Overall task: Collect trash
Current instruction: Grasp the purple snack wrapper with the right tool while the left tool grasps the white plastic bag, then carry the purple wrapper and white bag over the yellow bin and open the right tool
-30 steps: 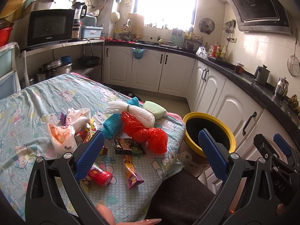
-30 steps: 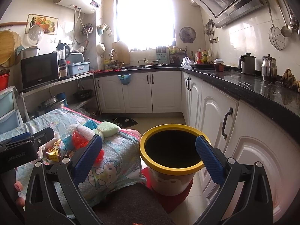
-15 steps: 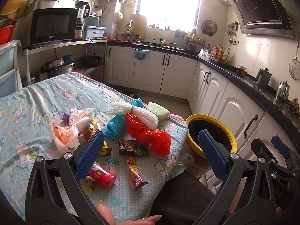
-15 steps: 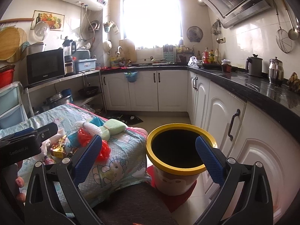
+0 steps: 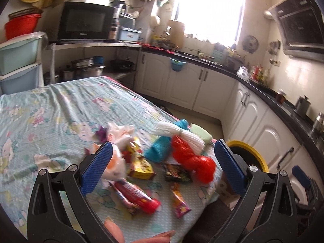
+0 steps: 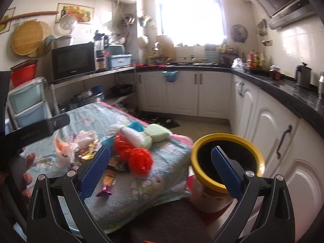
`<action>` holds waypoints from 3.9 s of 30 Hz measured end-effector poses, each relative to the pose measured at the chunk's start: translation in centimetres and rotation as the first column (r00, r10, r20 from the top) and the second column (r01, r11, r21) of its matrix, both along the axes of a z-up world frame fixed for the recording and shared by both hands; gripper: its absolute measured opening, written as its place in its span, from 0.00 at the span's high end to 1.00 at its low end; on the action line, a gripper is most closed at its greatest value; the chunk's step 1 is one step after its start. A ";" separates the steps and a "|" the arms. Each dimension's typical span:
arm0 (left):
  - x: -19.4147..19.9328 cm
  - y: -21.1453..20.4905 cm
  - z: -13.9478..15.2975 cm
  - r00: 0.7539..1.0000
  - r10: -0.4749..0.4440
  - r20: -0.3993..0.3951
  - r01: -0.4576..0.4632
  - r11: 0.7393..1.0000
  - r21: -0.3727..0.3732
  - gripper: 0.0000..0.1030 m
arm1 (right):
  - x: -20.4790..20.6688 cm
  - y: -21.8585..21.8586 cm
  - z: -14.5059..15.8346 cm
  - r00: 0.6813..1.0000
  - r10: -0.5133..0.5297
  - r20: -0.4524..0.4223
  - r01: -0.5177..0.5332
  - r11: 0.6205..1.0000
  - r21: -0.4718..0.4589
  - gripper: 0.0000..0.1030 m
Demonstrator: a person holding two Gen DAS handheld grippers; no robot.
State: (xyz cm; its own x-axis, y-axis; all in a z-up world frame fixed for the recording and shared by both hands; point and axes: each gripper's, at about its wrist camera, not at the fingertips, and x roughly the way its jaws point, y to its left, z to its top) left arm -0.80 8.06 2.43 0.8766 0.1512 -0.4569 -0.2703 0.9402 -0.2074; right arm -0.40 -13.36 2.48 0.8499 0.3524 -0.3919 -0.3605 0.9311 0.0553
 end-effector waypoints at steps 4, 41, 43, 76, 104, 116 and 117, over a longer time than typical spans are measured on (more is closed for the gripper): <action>-0.3 2.2 0.3 0.998 0.054 0.010 -0.054 0.998 -0.023 0.10 | 0.6 1.9 0.0 0.998 0.064 -0.025 -0.065 0.998 -0.019 0.06; 4.0 12.1 -8.3 0.970 0.054 -0.235 -0.126 0.945 -0.302 0.26 | 6.7 11.1 -11.1 0.834 0.266 -0.483 -0.346 0.934 -0.084 0.61; 4.1 12.1 -8.5 0.968 0.047 -0.248 -0.123 0.946 -0.300 0.32 | 6.7 10.9 -11.1 0.830 0.279 -0.484 -0.360 0.930 -0.080 0.75; 2.9 7.2 -0.9 0.995 -0.066 -0.075 0.054 0.986 -0.158 0.83 | 6.7 5.9 -3.7 0.895 0.322 -0.309 -0.337 0.941 0.005 0.80; 10.0 -3.8 1.4 0.953 -0.301 -0.023 0.297 0.948 -0.116 0.83 | 11.4 -5.1 1.1 0.984 0.021 -0.178 -0.012 0.999 0.051 0.80; 12.8 -8.1 0.9 0.926 -0.377 -0.037 0.371 0.922 -0.107 0.83 | 13.1 -10.0 0.9 0.981 -0.100 -0.169 0.112 0.992 0.066 0.80; 13.1 -8.4 0.9 0.924 -0.382 -0.039 0.376 0.920 -0.107 0.83 | 13.3 -10.4 0.7 0.979 -0.110 -0.171 0.122 0.990 0.065 0.80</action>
State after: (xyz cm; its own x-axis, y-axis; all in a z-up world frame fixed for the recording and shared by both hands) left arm 12.26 -0.36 3.32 0.8313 -0.2339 -0.5042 0.0878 0.9510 -0.2964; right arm 12.88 -23.77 3.16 0.8115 0.2890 -0.5079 -0.2300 0.9570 0.1770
